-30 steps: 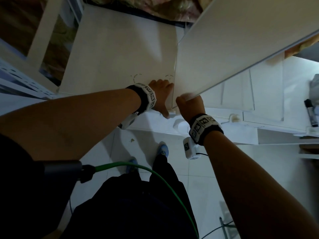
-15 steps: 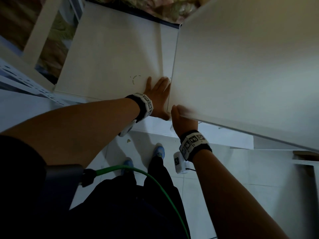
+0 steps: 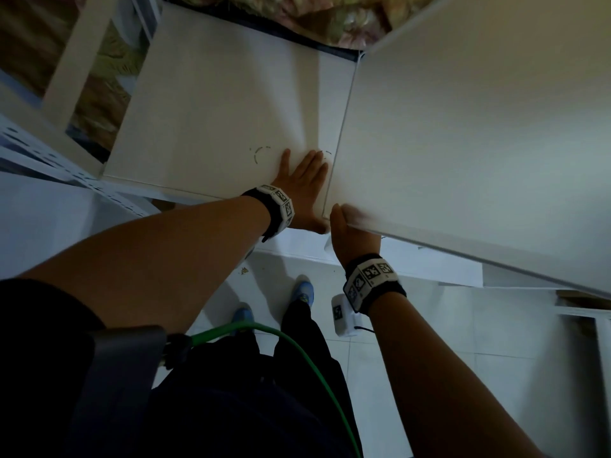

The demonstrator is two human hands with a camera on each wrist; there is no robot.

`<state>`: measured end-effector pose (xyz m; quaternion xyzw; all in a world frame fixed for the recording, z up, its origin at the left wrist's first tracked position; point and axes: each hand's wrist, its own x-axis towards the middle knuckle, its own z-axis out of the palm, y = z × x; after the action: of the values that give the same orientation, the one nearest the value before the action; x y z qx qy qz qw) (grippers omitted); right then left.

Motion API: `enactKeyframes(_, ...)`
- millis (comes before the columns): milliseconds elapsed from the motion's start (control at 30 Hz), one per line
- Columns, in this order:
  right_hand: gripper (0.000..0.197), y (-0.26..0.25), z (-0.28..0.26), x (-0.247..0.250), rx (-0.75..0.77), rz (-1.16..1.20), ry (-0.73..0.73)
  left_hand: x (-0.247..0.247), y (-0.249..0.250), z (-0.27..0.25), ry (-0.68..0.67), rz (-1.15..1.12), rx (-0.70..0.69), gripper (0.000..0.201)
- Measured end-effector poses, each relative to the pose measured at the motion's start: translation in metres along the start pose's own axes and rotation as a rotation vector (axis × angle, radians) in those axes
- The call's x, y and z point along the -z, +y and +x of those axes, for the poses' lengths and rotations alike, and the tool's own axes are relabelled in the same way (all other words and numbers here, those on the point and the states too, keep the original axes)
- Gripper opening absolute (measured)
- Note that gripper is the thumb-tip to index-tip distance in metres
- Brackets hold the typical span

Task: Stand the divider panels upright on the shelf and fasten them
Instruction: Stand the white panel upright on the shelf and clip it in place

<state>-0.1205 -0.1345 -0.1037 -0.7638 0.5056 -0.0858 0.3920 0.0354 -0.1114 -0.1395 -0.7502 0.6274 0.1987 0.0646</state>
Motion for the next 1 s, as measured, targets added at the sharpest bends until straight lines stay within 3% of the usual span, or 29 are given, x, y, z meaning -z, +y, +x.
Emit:
enactKeyframes(200,0.039,-0.004,-0.002,0.002,0.018,-0.051,0.019,-0.004,0.0,0.001,0.016,-0.007,-0.007,0.138)
enactKeyframes(567,0.041,-0.004,-0.002,0.007,0.085,-0.077,0.098,-0.003,-0.001,0.0,0.02,0.006,-0.007,0.141)
enactKeyframes(1000,0.041,-0.006,-0.004,0.013,0.09,-0.167,0.086,-0.004,-0.001,0.001,0.032,-0.004,-0.004,0.138)
